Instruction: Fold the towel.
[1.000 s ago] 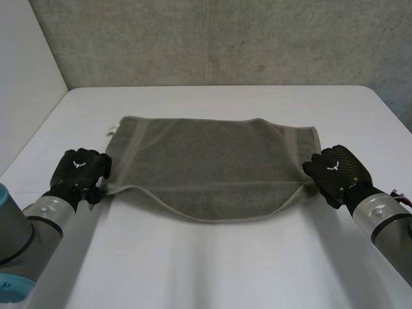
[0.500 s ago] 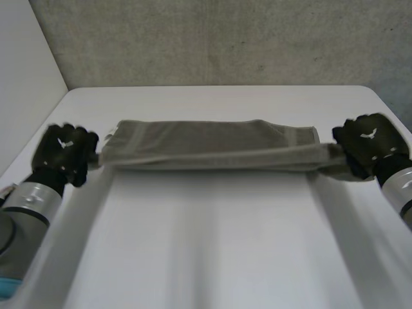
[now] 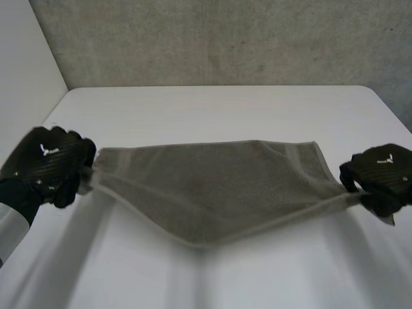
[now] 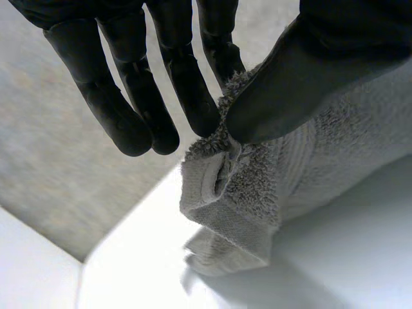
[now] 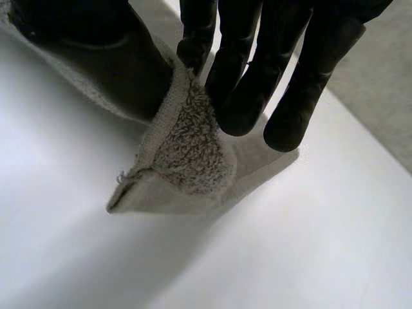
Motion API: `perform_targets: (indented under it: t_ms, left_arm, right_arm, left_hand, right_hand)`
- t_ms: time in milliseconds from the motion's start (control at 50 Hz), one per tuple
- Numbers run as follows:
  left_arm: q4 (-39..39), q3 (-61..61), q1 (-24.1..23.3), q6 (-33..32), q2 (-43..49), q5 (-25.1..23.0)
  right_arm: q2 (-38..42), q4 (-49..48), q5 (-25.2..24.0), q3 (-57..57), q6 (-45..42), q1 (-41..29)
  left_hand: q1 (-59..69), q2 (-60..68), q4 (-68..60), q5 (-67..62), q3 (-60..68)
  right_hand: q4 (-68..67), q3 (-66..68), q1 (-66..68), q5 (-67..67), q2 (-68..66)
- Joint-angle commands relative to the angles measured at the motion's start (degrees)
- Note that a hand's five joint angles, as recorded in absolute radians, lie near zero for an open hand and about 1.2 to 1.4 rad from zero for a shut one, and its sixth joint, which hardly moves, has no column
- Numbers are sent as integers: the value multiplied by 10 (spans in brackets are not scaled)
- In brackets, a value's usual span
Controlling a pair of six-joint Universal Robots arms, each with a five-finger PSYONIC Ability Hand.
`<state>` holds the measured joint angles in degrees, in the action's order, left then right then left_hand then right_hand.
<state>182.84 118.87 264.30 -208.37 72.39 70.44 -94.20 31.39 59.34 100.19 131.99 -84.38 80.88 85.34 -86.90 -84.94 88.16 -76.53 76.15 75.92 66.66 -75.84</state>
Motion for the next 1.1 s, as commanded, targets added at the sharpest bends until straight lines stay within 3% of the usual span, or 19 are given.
perform_targets:
  t_ms: [20,160,220,260,280,360,460,580,800,1040,1100]
  left_arm:
    - [-33,-4,31,-53,27,-36]
    - [38,-62,35,-72,159,-40]
    - [54,-105,26,-72,222,-38]
    - [56,-130,20,-71,257,-36]
    - [56,-131,20,-71,258,-36]
    - [57,-226,-6,-72,376,-22]
    - [56,-334,-22,-68,486,33]
    - [57,-449,-40,-42,584,62]
    - [57,-606,-64,-33,693,66]
    - [57,-697,-72,-34,755,77]
    - [57,-711,-75,-34,767,85]
  right_arm:
    - [16,5,-48,10,-53,31]
    - [107,-85,-47,-39,23,18]
    - [148,-122,-20,-76,57,-11]
    - [205,-144,29,-126,65,-47]
    - [205,-144,30,-127,65,-47]
    - [296,-163,113,-209,70,-95]
    - [379,-178,154,-283,72,-117]
    - [449,-195,170,-363,112,-136]
    - [550,-202,209,-493,132,-164]
    - [631,-202,227,-611,132,-173]
    - [648,-201,234,-633,132,-176]
  left_hand:
    - [-9,-53,69,149,-82]
    - [-9,-53,69,149,-82]
    - [-9,-53,69,149,-82]
    - [-9,-53,69,149,-82]
    - [-9,-53,69,149,-82]
    - [-9,-53,69,149,-82]
    - [-9,-53,69,149,-82]
    - [-9,-53,69,149,-82]
    - [-9,-53,69,149,-82]
    - [-9,-53,69,149,-82]
    - [-74,-118,134,214,-146]
  right_hand:
    - [-35,38,41,33,-42]
    - [-35,38,41,33,-42]
    - [-35,38,41,33,-42]
    - [-35,38,41,33,-42]
    - [-35,38,41,33,-42]
    - [-35,38,41,33,-42]
    - [-35,38,41,33,-42]
    - [-35,38,41,33,-42]
    - [-35,38,41,33,-42]
    - [-35,38,41,33,-42]
    - [-35,38,41,33,-42]
